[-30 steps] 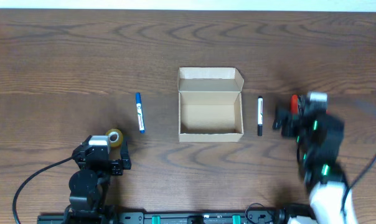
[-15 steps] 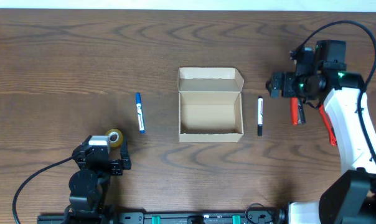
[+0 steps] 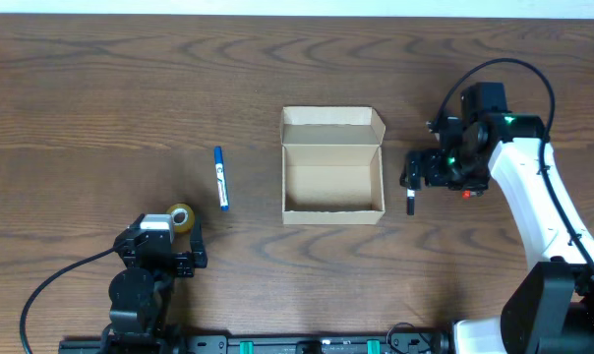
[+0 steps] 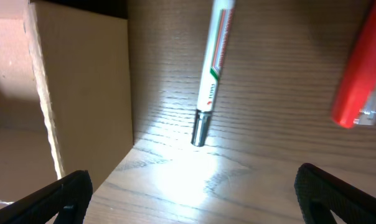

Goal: Pack container
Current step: 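Reach right gripper to the white black-capped marker and grasp it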

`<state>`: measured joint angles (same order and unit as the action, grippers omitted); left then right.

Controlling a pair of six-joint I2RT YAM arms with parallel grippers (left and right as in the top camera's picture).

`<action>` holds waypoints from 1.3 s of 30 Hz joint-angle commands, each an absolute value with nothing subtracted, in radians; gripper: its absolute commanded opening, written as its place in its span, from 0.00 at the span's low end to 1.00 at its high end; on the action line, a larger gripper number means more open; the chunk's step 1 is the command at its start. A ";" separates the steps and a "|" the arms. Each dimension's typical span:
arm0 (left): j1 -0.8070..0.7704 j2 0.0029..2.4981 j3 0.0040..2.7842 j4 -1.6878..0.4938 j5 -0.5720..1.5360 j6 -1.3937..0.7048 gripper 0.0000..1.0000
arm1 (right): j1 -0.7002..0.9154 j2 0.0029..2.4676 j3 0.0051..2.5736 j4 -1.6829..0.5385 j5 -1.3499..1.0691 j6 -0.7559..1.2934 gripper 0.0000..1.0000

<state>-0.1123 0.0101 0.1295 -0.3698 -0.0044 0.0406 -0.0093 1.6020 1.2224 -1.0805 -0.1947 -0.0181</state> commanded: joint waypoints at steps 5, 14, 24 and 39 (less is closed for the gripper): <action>-0.112 0.004 0.111 -0.372 -0.012 0.030 0.95 | -0.001 1.621 1.211 -1.066 -0.113 0.074 0.99; -0.112 0.004 0.111 -0.372 -0.012 0.030 0.95 | 0.001 1.787 1.211 -1.011 -0.109 0.074 0.99; -0.112 0.004 0.111 -0.372 -0.011 0.030 0.95 | 0.001 1.951 1.211 -0.925 -0.108 0.085 0.99; -0.112 0.004 0.111 -0.372 -0.011 0.030 0.95 | 0.002 1.985 1.211 -0.876 -0.071 0.131 0.99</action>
<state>-0.1123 0.0101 0.1295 -0.3695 -0.0044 0.0402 -0.0040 1.9373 1.2163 -0.8848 -0.0849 0.0971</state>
